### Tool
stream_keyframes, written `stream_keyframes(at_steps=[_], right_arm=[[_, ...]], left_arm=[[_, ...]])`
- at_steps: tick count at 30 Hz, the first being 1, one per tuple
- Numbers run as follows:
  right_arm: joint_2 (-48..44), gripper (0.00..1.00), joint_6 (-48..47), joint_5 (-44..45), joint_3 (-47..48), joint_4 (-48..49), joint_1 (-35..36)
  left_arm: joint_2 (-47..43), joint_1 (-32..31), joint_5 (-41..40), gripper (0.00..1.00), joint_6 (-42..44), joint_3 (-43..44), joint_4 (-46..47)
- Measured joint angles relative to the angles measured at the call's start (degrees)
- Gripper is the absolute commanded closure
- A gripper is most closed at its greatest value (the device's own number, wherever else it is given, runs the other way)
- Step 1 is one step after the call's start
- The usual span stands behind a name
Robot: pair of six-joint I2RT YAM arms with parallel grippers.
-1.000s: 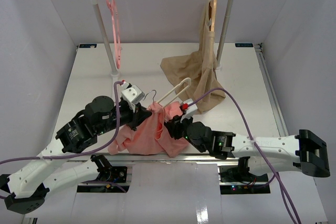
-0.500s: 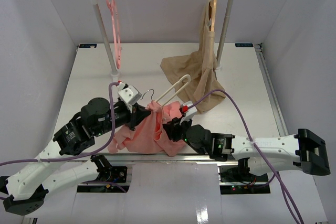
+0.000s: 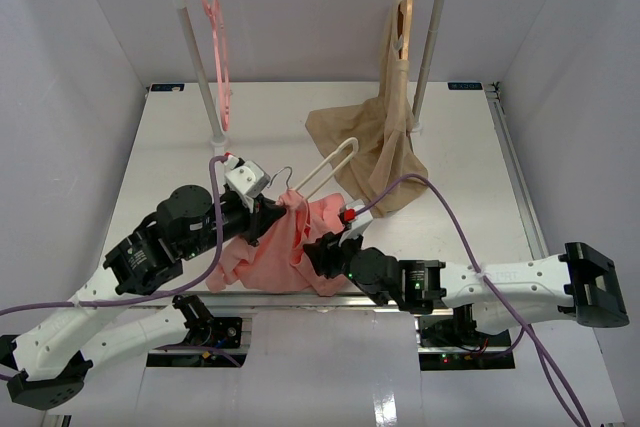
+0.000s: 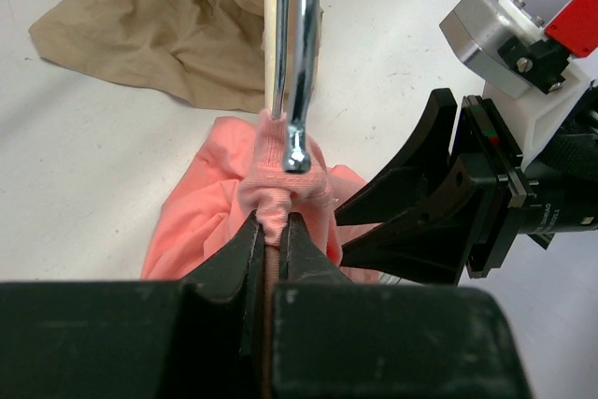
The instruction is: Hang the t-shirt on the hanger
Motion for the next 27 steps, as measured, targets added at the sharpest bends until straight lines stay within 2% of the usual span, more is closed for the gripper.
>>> stream_keyframes(at_steps=[18,20,21,22,23,24,27], right_arm=[[7.48,0.54,5.72,4.17,4.51,-4.95,0.98],[8.58,0.61,5.89,4.23,5.57,-5.18,1.01],[9.14,0.70,5.91,4.25,6.12,-5.29,1.03],[9.79,0.83,5.93,4.29,6.70,-5.42,1.05],[10.58,0.89,5.94,4.35,7.31,-5.56,1.07],[11.40,0.92,5.87,4.36,7.86,-5.66,1.09],[12.98,0.92,5.82,4.53,8.70,-6.52,1.22]], left_arm=[[0.76,0.01,-0.49,1.00,0.01,-0.32,0.59],[0.74,0.01,-0.77,1.00,0.01,-0.64,0.84],[0.73,0.01,-0.92,1.00,0.01,-0.79,0.88],[0.73,0.00,-1.05,1.00,0.04,-0.90,0.90],[0.74,-0.01,-1.16,1.00,0.11,-0.96,0.88],[0.73,0.00,-1.22,1.00,0.20,-0.96,0.88],[0.35,0.00,-1.29,1.00,0.44,-0.96,0.84]])
